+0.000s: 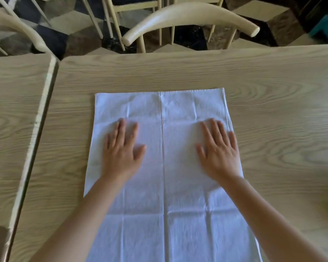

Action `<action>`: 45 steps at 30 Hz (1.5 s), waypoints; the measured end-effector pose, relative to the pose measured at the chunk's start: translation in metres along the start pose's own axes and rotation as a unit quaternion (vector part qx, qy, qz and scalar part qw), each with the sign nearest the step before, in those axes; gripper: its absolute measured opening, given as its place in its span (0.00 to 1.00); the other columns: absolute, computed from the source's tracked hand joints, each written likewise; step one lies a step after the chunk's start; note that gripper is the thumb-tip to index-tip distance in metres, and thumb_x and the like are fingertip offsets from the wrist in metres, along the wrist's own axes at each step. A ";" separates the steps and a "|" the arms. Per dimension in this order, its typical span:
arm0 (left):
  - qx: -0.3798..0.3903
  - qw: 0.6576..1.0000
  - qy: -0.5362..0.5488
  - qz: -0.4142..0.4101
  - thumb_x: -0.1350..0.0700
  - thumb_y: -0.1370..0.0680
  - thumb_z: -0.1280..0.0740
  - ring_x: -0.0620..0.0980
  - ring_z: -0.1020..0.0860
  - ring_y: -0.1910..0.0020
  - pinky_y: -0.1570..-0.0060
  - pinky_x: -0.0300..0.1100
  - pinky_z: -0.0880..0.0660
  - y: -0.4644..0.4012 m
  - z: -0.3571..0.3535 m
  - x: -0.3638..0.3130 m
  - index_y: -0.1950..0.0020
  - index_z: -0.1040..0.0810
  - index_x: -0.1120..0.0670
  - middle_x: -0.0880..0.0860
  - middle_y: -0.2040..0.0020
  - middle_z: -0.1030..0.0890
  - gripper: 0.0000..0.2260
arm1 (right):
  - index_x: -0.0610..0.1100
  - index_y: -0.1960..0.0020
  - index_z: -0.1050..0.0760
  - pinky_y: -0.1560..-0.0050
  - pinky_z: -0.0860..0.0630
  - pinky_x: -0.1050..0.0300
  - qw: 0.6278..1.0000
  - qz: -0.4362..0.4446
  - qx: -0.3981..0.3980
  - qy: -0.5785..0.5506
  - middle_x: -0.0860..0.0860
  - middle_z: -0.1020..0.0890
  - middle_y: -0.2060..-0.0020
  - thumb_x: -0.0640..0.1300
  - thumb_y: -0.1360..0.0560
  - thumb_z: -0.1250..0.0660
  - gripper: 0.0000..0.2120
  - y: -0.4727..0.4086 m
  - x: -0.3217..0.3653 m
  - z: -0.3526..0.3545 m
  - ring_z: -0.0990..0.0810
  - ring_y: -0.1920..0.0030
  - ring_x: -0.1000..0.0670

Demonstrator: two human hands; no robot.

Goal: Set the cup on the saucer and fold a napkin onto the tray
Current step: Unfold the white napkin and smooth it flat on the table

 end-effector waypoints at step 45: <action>0.159 0.964 -0.049 -0.205 0.37 0.24 0.47 0.53 0.43 0.26 0.32 0.57 0.41 0.235 0.035 0.048 0.24 0.45 0.50 0.56 0.24 0.41 0.32 | 0.50 0.26 0.43 0.32 0.42 0.40 0.943 0.293 0.121 0.100 0.48 0.36 0.27 0.55 0.28 0.41 0.32 0.218 -0.034 0.018 0.45 0.26 0.46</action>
Point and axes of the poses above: each hand's wrist, its own y-axis away from the middle knuckle, its own z-axis out of the back of the hand, x = y × z, the point moved 1 cm from there along -y, towards the middle knuckle
